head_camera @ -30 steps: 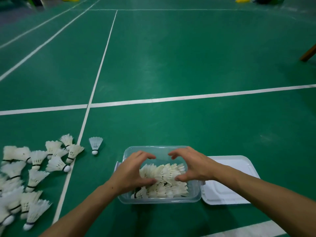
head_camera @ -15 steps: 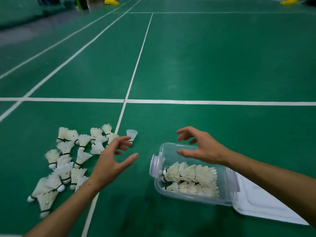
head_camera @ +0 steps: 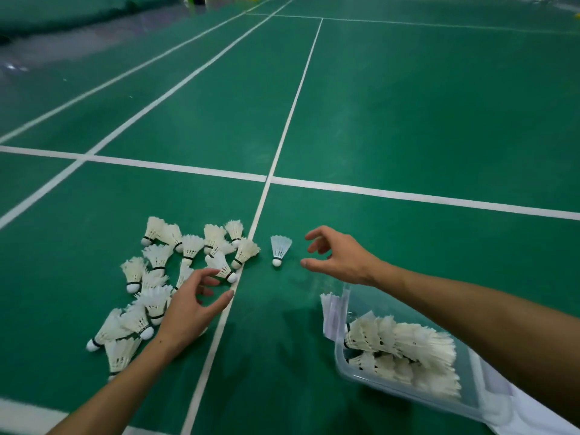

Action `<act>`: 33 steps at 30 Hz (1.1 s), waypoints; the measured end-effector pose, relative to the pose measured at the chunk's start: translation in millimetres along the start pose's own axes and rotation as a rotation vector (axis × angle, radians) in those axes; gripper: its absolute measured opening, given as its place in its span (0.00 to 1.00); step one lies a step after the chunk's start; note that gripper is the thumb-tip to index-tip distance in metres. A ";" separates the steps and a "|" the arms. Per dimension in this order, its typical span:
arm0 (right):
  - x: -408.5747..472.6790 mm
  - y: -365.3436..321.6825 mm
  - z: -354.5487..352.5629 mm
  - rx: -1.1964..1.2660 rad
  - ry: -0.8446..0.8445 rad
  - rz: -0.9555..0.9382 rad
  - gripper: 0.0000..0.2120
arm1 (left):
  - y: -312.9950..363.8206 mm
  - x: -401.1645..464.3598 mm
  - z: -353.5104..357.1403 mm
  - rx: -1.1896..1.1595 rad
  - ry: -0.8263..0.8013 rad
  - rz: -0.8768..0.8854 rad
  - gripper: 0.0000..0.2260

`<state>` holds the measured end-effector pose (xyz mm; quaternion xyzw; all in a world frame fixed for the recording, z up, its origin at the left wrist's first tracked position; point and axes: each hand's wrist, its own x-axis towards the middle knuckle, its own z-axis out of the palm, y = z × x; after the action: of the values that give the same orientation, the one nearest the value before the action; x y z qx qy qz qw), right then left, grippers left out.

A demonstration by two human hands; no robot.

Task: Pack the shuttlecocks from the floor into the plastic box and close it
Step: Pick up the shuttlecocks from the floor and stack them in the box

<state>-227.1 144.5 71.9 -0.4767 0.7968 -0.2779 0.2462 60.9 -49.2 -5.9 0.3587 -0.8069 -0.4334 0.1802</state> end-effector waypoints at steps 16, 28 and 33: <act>120.2 -11.5 105.6 -0.361 -0.034 0.142 0.39 | -12.6 83.4 10.9 0.462 -0.012 0.038 0.33; 146.4 -14.5 147.1 -0.117 -0.026 0.250 0.16 | -1.4 106.6 48.5 0.409 -0.188 -0.064 0.38; 133.0 -11.5 149.9 0.046 -0.114 0.211 0.04 | -12.0 91.9 50.5 0.211 -0.151 -0.080 0.39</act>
<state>-177.8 -10.4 -45.7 -0.3993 0.8207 -0.2412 0.3300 -26.7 -92.3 -46.0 0.3739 -0.8442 -0.3789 0.0627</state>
